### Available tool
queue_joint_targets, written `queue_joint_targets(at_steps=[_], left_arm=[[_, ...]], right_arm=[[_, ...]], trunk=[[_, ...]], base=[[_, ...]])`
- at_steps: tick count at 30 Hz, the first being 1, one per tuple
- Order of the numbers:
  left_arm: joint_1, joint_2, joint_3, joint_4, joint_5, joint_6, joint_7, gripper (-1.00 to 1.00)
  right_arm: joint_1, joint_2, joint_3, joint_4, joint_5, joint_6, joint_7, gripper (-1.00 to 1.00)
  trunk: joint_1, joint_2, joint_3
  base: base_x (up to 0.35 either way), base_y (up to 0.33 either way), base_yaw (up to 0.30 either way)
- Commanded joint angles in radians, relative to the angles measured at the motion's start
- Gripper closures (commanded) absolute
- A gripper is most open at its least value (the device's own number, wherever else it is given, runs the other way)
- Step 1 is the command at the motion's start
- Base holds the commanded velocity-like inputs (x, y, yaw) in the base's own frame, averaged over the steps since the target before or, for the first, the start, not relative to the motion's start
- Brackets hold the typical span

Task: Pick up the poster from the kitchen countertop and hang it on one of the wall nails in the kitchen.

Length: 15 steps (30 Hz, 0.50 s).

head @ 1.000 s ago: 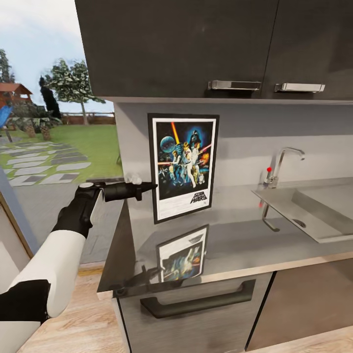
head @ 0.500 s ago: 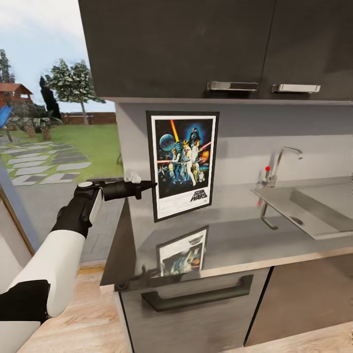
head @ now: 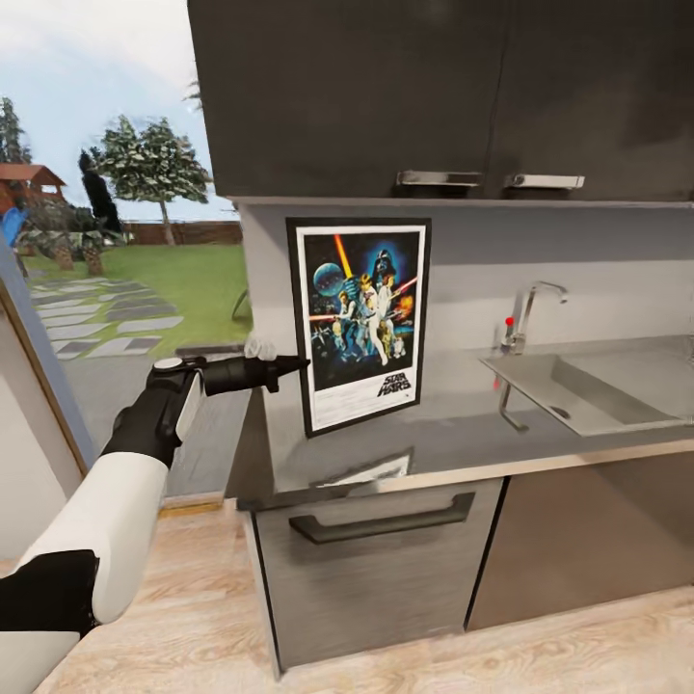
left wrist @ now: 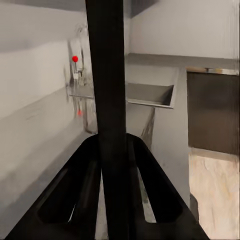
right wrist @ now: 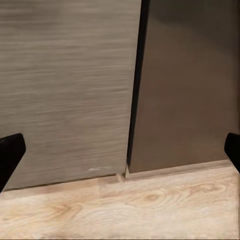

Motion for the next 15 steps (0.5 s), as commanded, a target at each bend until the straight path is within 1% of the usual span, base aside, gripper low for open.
queue_joint_targets(at_steps=[1, 3, 7, 12, 15], left_arm=[[-0.001, -0.001, 0.003, 0.003, 0.005, 0.008, -0.018, 1.00], [0.000, -0.001, 0.003, 0.007, 0.017, 0.008, -0.047, 1.00], [0.001, -0.001, 0.003, 0.010, 0.027, 0.007, -0.080, 1.00], [0.003, -0.002, 0.002, 0.010, 0.030, 0.007, -0.115, 1.00], [0.003, -0.003, 0.001, 0.010, 0.030, 0.007, -0.150, 1.00]], right_arm=[[0.000, 0.000, -0.001, -0.001, -0.007, 0.000, 0.008, -1.00], [0.000, -0.001, -0.001, -0.001, -0.007, 0.000, 0.008, -1.00], [0.000, -0.002, -0.001, -0.001, -0.007, 0.000, 0.008, -1.00], [0.000, -0.004, -0.001, -0.001, -0.007, 0.000, 0.008, -1.00], [0.000, -0.004, -0.001, -0.001, -0.007, 0.000, 0.008, -1.00]], trunk=[[-0.001, -0.001, -0.001], [-0.001, -0.001, -0.001], [-0.001, -0.001, -0.001], [-0.001, -0.001, -0.001], [-0.001, -0.001, -0.001]], base=[[-0.339, 0.000, 0.000], [-0.339, 0.000, 0.000], [-0.339, 0.000, 0.000], [-0.339, 0.000, 0.000], [-0.339, 0.000, 0.000]])
